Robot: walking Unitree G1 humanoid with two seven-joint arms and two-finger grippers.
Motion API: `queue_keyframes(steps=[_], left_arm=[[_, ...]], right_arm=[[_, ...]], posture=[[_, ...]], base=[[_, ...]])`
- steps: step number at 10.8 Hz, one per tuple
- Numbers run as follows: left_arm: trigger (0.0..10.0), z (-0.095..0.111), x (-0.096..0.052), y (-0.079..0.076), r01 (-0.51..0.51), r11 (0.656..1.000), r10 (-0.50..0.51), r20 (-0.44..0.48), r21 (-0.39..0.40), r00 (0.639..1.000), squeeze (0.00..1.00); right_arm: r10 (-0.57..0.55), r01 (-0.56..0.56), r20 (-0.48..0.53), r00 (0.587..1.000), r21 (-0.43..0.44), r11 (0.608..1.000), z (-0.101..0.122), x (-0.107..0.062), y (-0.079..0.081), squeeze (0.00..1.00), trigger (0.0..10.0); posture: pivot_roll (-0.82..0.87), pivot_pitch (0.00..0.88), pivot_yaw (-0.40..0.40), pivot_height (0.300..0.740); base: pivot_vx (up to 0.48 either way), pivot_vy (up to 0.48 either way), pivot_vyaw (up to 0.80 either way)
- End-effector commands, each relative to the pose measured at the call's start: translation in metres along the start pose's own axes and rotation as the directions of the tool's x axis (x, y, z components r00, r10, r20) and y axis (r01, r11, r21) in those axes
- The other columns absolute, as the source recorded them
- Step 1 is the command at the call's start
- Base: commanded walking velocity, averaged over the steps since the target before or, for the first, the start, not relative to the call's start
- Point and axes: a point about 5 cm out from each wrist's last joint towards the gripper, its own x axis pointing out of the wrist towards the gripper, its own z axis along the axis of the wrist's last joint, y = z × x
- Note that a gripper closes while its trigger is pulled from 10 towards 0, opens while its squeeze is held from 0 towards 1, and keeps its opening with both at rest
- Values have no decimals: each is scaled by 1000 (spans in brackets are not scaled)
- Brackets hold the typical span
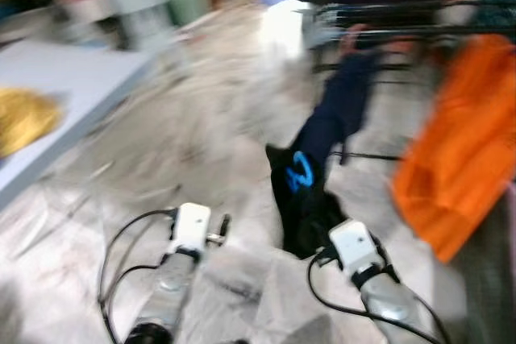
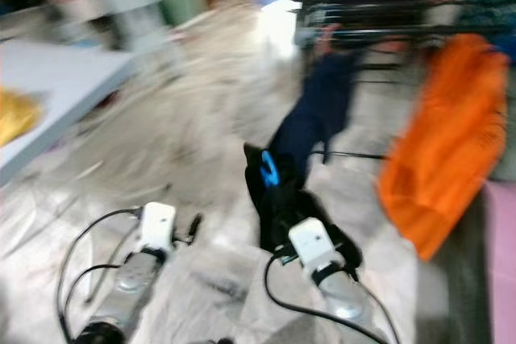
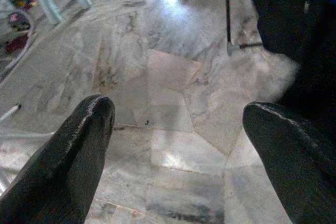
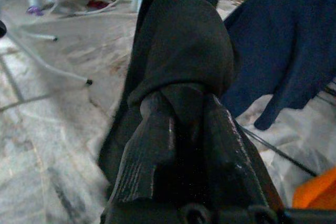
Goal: Hang hanger
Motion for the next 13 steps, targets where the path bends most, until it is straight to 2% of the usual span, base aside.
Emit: queue_keyframes(steps=[1, 3, 5, 9, 12, 13], left_arm=[[10000, 0, -3, 12, -45, 999, 45, 3, 9, 999, 0], [10000, 10, -4, 15, -38, 999, 39, 52, -12, 998, 0], [10000, 9, -3, 16, -1, 1000, 1, 38, -11, 999, 0], [10000, 23, 7, 8, 42, 998, -45, 79, 35, 996, 0], [10000, 24, 9, 7, 41, 998, -44, 79, 38, 996, 0], [10000, 24, 10, 6, 43, 998, -46, 78, 39, 996, 0]], right_arm=[[-16, 15, 71, 997, 20, 1000, 16, 5, 0, 0, 10000], [-91, 84, 80, 993, 92, 992, 21, 7, -8, 0, 10000], [-82, 71, 105, 991, 110, 991, 31, 11, -9, 0, 10000], [116, -138, 151, 982, 145, 980, 57, 10, -7, 0, 10000], [233, -254, 156, 960, 129, 959, 65, 3, -9, 0, 10000], [270, -291, 150, 951, 134, 947, 66, -1, -11, 0, 10000]], posture=[[-103, 53, 104, 740], [-102, 49, 105, 740], [-101, 49, 108, 740], [-114, 42, 111, 740], [-122, 36, 114, 740], [-124, 32, 116, 740]], base=[[0, 0, 794], [0, 0, 794], [0, 0, 794], [0, 0, 794], [0, 0, 792], [0, 0, 0]])
